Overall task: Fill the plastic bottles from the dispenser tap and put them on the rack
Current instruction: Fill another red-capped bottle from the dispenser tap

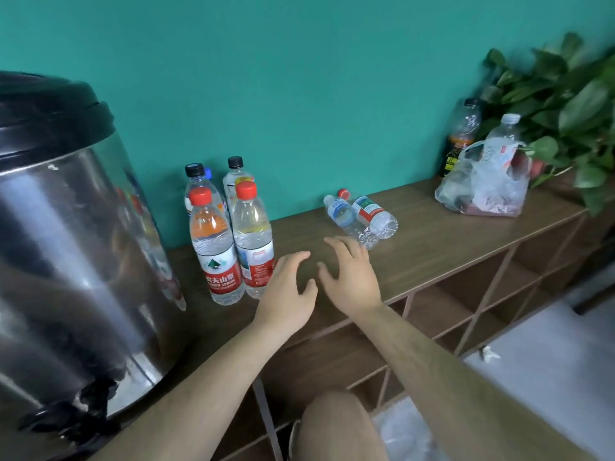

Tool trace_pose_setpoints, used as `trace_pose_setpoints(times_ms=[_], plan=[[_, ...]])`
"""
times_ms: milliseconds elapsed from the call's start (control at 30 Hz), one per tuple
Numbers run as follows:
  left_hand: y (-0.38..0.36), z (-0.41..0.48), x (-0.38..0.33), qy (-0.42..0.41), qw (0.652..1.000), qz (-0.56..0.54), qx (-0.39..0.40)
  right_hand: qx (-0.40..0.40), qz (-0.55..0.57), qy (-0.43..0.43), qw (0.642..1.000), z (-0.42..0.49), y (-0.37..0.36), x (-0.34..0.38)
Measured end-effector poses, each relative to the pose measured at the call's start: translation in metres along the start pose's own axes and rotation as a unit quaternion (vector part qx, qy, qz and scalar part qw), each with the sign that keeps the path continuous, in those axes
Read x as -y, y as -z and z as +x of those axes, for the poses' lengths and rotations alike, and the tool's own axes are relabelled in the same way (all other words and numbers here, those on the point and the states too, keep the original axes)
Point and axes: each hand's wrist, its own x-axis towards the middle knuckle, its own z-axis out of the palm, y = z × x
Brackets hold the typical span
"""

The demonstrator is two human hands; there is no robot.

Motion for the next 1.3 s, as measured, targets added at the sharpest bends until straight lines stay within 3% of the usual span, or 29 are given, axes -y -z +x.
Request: trace_pose_setpoints(times_ms=[200,333,500,733,833,1033,1167,1300], plan=[[-0.054,0.089,-0.037,-0.077,0.990,0.092,0.079,0.019,-0.112,-0.107,0.988,0.062,0.040,-0.071],[-0.078,0.154,-0.054,-0.147,0.964,0.184,0.121,0.055,-0.101,-0.186,0.976,0.112,0.063,-0.090],[-0.107,0.186,-0.065,-0.154,0.949,0.209,0.176,0.115,-0.054,-0.221,0.967,0.126,0.077,-0.087],[-0.079,0.120,-0.021,-0.119,0.983,0.106,0.094,0.140,0.018,-0.202,0.969,0.084,0.053,-0.052],[-0.059,0.080,-0.002,-0.097,0.987,0.109,0.065,0.136,-0.002,-0.182,0.974,0.054,0.032,-0.033],[-0.031,0.034,0.001,-0.046,0.984,0.145,0.094,0.118,-0.020,-0.173,0.978,0.016,0.007,-0.003],[-0.011,0.019,-0.009,-0.048,0.981,0.162,0.091,0.055,-0.020,-0.168,0.984,-0.006,0.022,0.013],[0.009,-0.009,-0.031,-0.026,0.998,0.030,0.043,-0.013,0.018,-0.113,0.993,-0.051,0.049,0.035]])
